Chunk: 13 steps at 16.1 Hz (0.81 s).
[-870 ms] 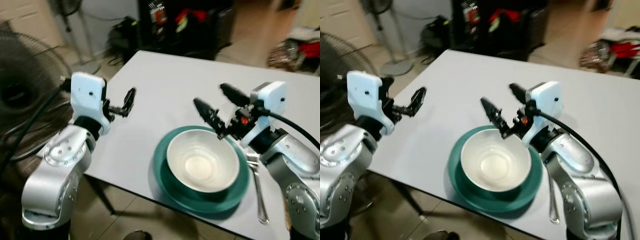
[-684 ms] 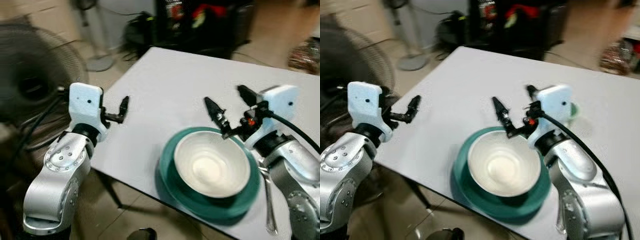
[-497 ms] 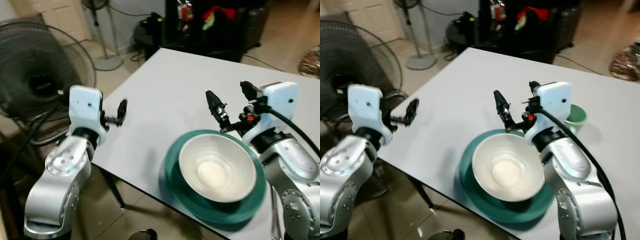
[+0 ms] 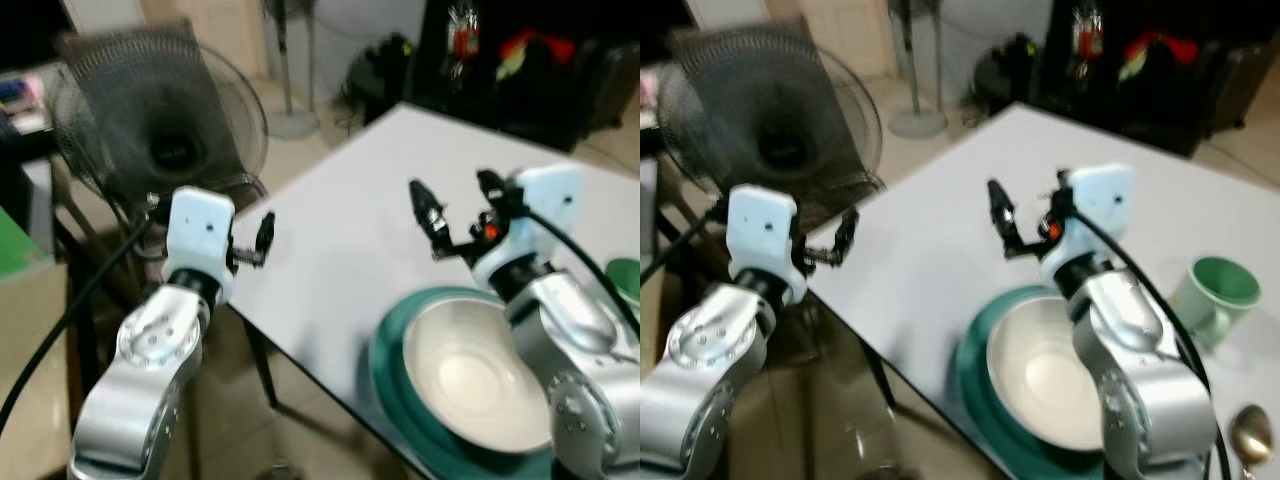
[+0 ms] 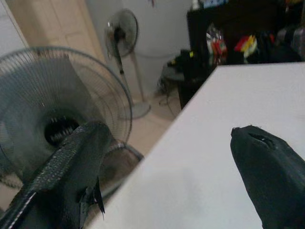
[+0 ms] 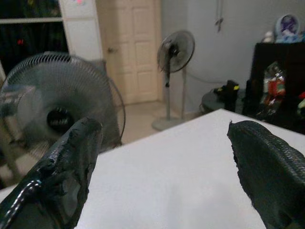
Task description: Setting the table
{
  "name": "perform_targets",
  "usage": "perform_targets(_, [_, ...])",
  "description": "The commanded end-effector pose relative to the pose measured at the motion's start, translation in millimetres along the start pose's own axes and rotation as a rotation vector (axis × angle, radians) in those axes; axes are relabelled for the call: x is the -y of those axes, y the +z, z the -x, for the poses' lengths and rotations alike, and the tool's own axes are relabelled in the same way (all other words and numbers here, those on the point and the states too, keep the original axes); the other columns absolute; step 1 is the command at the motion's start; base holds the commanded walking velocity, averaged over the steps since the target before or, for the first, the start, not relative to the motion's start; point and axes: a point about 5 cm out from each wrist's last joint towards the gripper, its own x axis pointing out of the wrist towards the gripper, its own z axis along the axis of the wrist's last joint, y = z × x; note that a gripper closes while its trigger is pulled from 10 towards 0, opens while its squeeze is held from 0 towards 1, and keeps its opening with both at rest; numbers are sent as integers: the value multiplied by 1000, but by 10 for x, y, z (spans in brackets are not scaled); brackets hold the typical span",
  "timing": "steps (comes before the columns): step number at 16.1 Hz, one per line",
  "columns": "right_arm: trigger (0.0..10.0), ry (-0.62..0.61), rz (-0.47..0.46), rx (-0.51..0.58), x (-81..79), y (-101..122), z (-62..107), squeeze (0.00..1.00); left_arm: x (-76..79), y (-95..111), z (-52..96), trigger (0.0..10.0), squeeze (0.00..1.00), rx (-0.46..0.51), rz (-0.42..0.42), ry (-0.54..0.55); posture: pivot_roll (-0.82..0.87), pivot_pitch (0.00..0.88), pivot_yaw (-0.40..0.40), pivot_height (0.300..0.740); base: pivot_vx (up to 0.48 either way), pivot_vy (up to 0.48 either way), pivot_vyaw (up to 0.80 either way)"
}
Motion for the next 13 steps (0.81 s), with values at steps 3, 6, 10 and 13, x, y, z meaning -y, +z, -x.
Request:
perform_targets(3, [10000,-13,-50,-6,-32,-21,35,1000,-78,-27,-4,10000,0,-3,27,26,-126,3,43,740,0,0,0])
perform_targets(6, [10000,-21,-52,-21,-49,-36,72,1000,-60,-19,-17,10000,0,9,23,-3,-138,0,50,740,0,0,0])
perform_targets(10, [10000,-8,-55,-38,-68,-61,77,0,-65,-20,-43,10000,0,11,23,-10,-139,0,49,740,-126,0,0])
perform_targets(13, [10000,22,-14,-76,-101,-124,63,0,-76,-18,-57,10000,0,14,18,2,-133,0,38,740,-252,0,0])
